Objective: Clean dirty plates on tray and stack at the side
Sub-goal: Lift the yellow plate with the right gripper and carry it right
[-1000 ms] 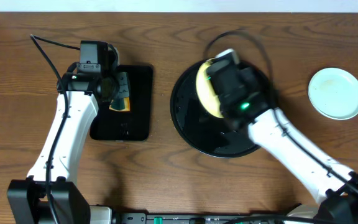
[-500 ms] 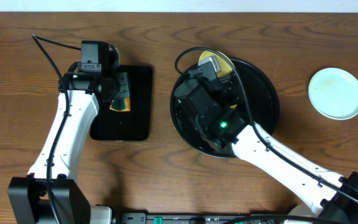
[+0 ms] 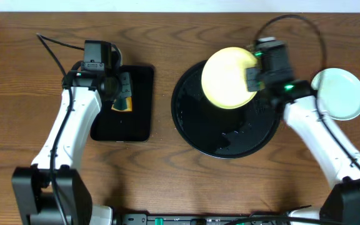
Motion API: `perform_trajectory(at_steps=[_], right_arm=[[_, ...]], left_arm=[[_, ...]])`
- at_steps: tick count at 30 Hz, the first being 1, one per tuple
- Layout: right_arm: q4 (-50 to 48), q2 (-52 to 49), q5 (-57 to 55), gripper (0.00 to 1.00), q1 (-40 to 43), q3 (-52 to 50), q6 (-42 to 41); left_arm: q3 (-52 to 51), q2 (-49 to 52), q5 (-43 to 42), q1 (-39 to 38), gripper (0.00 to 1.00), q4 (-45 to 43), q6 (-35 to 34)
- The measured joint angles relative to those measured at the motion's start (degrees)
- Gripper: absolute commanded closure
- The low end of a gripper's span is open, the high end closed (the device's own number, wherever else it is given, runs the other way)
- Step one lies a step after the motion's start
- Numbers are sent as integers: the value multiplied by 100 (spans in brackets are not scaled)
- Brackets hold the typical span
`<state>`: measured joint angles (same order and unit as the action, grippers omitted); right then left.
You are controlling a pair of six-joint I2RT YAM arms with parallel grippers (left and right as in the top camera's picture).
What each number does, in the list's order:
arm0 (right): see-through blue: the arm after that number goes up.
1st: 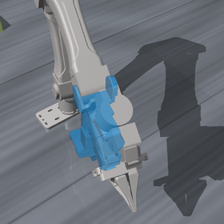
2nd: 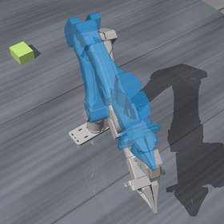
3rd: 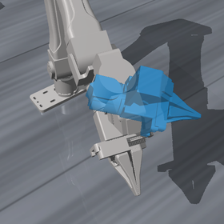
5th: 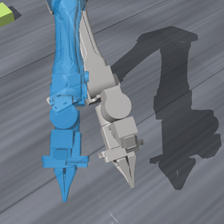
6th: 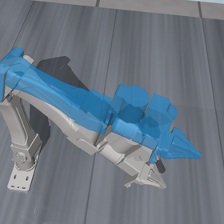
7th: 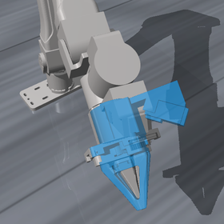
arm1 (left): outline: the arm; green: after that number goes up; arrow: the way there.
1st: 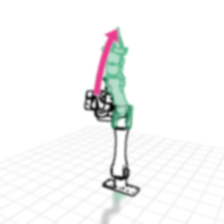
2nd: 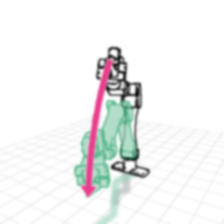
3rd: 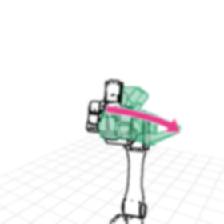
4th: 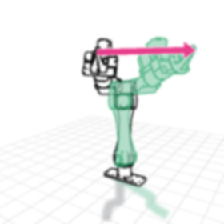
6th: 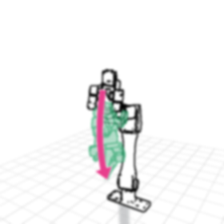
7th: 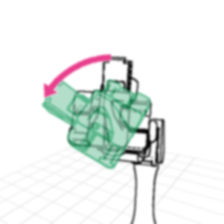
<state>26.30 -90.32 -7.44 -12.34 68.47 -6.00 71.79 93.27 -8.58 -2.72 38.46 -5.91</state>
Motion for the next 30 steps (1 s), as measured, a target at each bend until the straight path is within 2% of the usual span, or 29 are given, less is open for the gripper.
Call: perform_trajectory(at_steps=[5,7,17,21,22,23,28,29,30], right_arm=[[-92,0,911,99,1300,0,-227],[-245,0,1054,99,1797,0,-328],[-675,0,730,99,3768,0,-511],[-708,-4,595,99,4299,0,-516],[-719,-15,581,99,4393,0,-516],[-721,-35,564,99,4496,0,-516],[-728,-525,507,99,4857,2,-516],[-726,-647,485,94,4865,2,-518],[-697,-789,483,85,4863,2,-520]], left_arm=[[0,540,0,0,91,-291,0],[0,785,-2,0,86,-455,0],[0,1606,0,0,83,-592,20],[-11,1646,4,0,47,-734,2],[-11,1646,2,0,41,-785,52],[-11,1646,0,0,20,-807,33],[-11,1646,-2,0,18,-835,28],[-11,1646,0,0,17,-835,26],[-11,1646,0,0,17,-835,28]])
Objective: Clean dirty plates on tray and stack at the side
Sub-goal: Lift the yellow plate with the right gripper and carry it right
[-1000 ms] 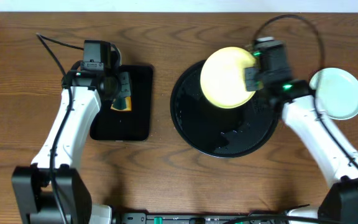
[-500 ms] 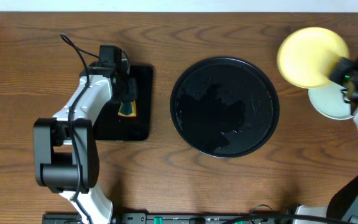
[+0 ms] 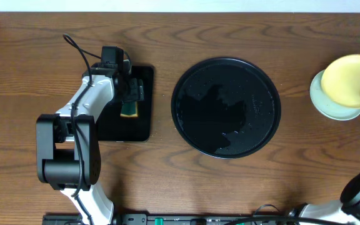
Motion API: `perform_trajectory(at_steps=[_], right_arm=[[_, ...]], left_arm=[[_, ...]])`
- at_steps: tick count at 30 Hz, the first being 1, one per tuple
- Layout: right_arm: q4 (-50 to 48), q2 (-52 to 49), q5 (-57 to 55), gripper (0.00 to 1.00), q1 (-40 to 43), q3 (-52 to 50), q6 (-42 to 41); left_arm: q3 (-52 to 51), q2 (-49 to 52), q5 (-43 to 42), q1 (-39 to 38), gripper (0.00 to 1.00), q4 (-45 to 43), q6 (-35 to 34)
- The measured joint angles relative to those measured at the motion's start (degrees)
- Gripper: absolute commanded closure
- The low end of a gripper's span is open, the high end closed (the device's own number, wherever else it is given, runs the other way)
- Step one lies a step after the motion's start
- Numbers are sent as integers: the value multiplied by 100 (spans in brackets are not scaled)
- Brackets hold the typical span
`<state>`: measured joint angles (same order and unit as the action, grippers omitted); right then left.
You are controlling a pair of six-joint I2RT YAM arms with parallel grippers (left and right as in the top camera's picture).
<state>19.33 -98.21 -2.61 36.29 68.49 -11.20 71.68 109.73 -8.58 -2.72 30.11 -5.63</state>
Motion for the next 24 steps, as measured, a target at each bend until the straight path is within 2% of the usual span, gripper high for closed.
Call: perform_trajectory(at_steps=[5,7,11,16,20,21,22,24], right_arm=[[20,-363,186,59,-4,-2,-31],[-15,-363,393,53,-4,-2,-9],[153,-363,1217,48,-4,2,426],[586,-363,2354,47,-131,151,922],[1014,-363,2761,42,-763,337,1335],[1069,-363,2802,14,-968,348,1440],[1108,-363,2833,1,-1178,348,1543],[1178,-363,2820,1,-1626,348,1683]], left_arm=[[0,0,-2,0,15,0,-2],[0,0,-2,0,12,0,-2],[0,0,-2,0,12,0,-2],[0,0,-2,0,11,-2,-4],[0,0,-2,0,11,-2,-4],[0,0,-2,0,11,-2,-4],[0,0,-2,0,11,-2,-4],[0,0,-2,0,11,0,-4]])
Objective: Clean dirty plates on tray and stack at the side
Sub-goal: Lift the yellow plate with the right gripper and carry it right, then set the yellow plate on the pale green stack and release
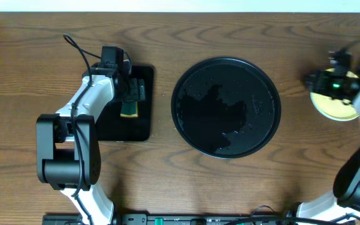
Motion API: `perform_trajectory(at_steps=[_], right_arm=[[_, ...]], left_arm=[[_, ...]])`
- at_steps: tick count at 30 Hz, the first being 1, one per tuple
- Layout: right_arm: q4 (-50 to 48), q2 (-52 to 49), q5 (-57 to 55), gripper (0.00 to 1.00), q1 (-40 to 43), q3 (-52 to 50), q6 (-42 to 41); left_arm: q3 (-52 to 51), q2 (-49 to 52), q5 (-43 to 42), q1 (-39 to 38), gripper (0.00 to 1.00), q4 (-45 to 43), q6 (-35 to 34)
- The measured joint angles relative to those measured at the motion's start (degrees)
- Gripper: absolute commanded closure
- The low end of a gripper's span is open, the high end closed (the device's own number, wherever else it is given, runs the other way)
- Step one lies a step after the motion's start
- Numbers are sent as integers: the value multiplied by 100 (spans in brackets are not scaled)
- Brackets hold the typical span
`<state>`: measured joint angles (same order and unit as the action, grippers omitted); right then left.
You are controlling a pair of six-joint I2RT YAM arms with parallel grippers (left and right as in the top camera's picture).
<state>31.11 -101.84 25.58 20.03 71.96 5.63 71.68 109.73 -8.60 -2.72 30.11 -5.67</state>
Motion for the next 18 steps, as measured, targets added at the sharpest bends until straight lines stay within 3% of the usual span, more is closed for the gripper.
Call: perform_trajectory(at_steps=[6,18], right_arm=[[186,0,-203,1,-868,9,234],[190,0,-313,1,-1246,9,260]], left_arm=[[0,0,0,0,10,-2,0],[0,0,0,0,10,-4,0]])
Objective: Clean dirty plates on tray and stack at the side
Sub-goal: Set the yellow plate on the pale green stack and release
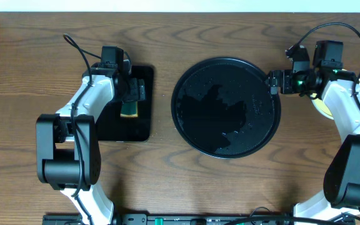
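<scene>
The round black tray (pixel 225 107) lies mid-table, with wet patches and no plate on it. At the far right a yellow plate (pixel 325 107) rests on a pale green one, both mostly hidden under my right arm. My right gripper (pixel 274 82) hovers open and empty over the tray's right rim, pointing left. My left gripper (pixel 133 92) stands open over the black mat (pixel 108 128), and the yellow-green sponge (pixel 129 110) lies on the mat at its fingertips.
Cables loop off both wrists at the back of the wooden table. A pale wall edge runs along the far side. The arm bases stand at the front left and front right.
My right gripper has moved left from over the stacked plates to the tray's right rim. The yellow plate stays on the stack. The left arm and the sponge have not moved.
First my right gripper held the yellow plate over the tray, with the left gripper and the sponge at the mat. Then the plate was over the pale green plate at the right. Then it lay stacked there under the gripper, which is now back at the tray.
</scene>
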Motion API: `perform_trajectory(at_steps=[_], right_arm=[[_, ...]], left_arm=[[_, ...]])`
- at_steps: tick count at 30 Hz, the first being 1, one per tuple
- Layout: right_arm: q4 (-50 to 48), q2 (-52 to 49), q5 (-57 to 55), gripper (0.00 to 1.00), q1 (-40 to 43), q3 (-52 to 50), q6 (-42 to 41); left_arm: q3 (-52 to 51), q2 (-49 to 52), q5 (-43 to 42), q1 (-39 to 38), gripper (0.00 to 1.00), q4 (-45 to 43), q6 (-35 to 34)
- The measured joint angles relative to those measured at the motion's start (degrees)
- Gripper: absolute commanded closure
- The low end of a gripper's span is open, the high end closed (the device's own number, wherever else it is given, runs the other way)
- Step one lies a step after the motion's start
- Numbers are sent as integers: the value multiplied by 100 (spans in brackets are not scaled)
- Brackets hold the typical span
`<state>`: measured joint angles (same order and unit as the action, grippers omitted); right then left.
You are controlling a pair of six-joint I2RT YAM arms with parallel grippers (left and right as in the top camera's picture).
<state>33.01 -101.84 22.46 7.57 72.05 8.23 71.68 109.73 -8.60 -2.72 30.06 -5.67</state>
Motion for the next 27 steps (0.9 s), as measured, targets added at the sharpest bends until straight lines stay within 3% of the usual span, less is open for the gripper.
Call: perform_trajectory(at_steps=[21,27], right_arm=[[4,39,-46,1,-24,-7,2],[37,992,-96,1,-289,-181,2]], left_arm=[[0,0,0,0,10,2,-2],[0,0,0,0,10,0,-2]])
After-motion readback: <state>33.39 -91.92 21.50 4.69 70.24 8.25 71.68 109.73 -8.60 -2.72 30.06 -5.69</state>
